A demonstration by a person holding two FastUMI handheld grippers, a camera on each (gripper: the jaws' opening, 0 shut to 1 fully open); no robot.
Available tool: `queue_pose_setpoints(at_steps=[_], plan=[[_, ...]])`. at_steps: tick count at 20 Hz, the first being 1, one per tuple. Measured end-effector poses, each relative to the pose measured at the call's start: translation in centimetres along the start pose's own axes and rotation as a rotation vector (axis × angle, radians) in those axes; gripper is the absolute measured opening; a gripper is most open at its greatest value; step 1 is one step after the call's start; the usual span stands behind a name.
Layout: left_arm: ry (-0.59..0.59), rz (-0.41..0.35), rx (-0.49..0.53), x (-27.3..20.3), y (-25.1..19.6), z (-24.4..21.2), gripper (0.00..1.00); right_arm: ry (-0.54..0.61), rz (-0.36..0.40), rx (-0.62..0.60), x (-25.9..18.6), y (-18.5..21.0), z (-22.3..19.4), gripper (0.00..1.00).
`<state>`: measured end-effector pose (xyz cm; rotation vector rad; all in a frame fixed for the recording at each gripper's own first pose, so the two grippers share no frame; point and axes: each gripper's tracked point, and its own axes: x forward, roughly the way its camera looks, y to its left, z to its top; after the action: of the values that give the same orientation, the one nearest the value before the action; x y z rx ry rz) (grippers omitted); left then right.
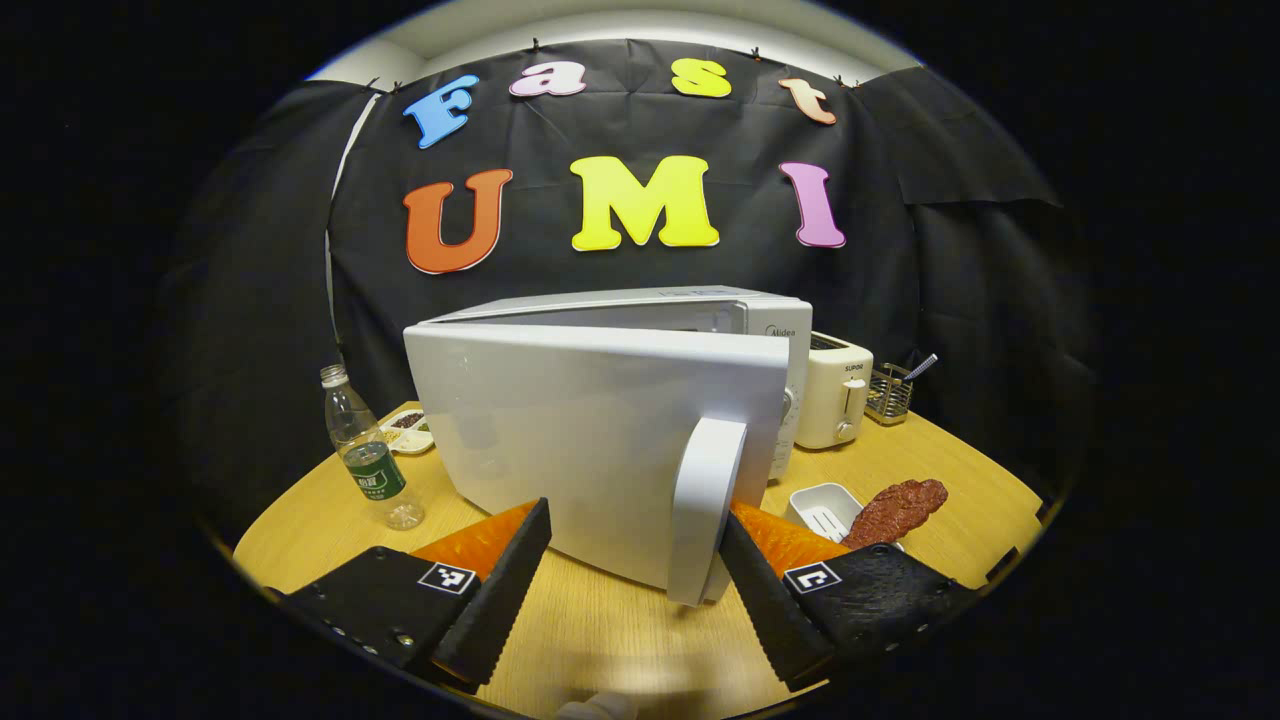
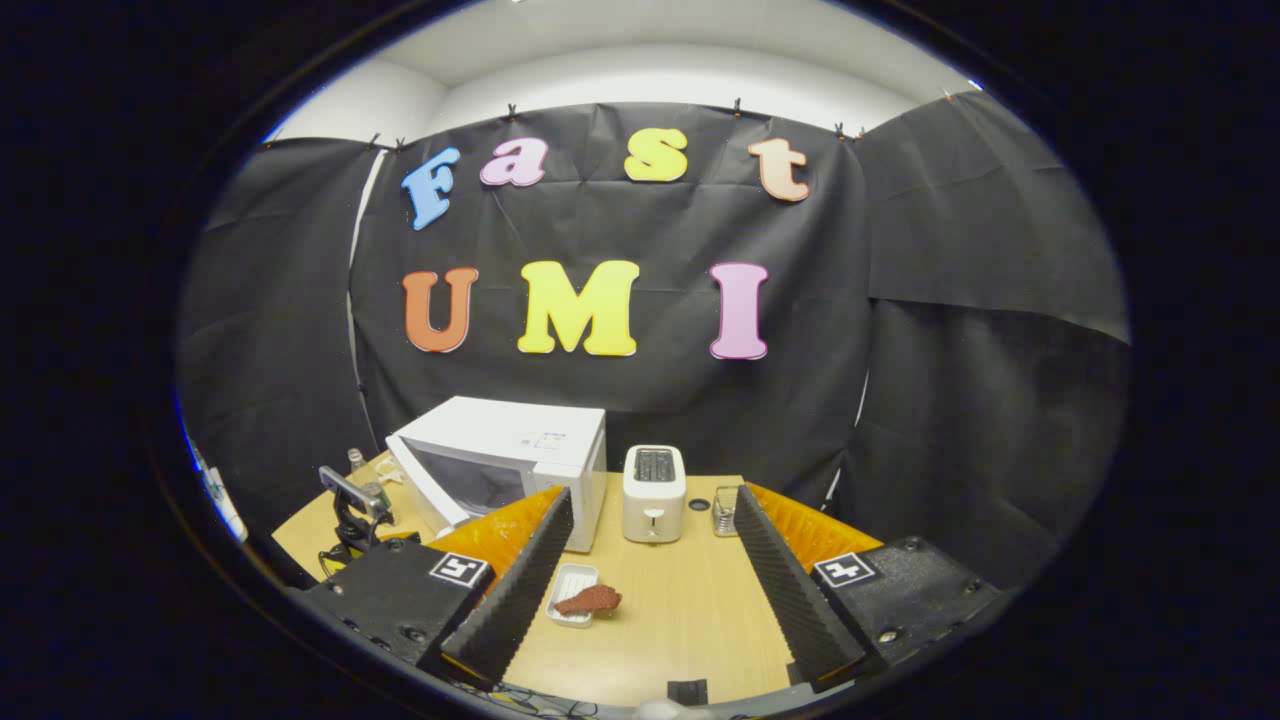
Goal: Open the microwave oven with the left hand, put the food in, and close the microwave oven.
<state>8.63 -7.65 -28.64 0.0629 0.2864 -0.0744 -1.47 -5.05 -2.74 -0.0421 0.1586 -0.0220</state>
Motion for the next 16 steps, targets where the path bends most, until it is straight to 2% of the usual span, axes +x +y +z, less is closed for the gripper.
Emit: queue_pose_setpoints(at_steps=[1,2,3,4,6,7,8,9,10,15,16], plan=[[-0.003,0.0,0.003,-0.4,0.2,0.0,0.96,0.003,0.002,-0.001,0.0,0.3,-0.1,1.0],[-0.001,-0.001,0.007,-0.8,0.5,-0.1,0.96,0.004,0.006,0.0,0.0,0.6,-0.3,0.96],[-0.003,0.0,0.01,-1.3,0.9,-0.1,0.96,0.006,0.012,0.002,0.0,0.9,-0.4,0.96],[-0.003,0.001,0.013,-1.8,1.4,-0.2,0.96,0.012,0.018,0.004,0.1,1.4,-0.7,1.0],[-0.001,0.002,0.02,-3.0,2.4,-0.4,0.96,0.017,0.036,0.01,0.3,2.3,-0.9,1.0],[-0.004,0.004,0.023,-3.7,3.1,-0.5,0.96,0.021,0.046,0.011,0.4,2.9,-1.0,0.96],[-0.006,0.007,0.029,-4.4,3.7,-0.4,0.96,0.026,0.059,0.01,0.6,3.6,-1.3,1.0],[-0.011,0.01,0.036,-5.2,4.4,-0.3,0.96,0.028,0.072,0.007,0.8,4.2,-1.4,0.96],[-0.029,0.013,0.047,-5.9,5.1,0.1,0.96,0.03,0.088,0.004,1.0,5.1,-1.5,1.0],[0.002,0.042,0.045,-9.2,9.6,-1.3,0.96,0.031,0.161,0.005,1.6,9.2,-1.8,1.0],[0.006,0.053,0.05,-9.9,10.6,-1.5,0.96,0.03,0.174,0.007,1.8,10.1,-1.9,0.96]])
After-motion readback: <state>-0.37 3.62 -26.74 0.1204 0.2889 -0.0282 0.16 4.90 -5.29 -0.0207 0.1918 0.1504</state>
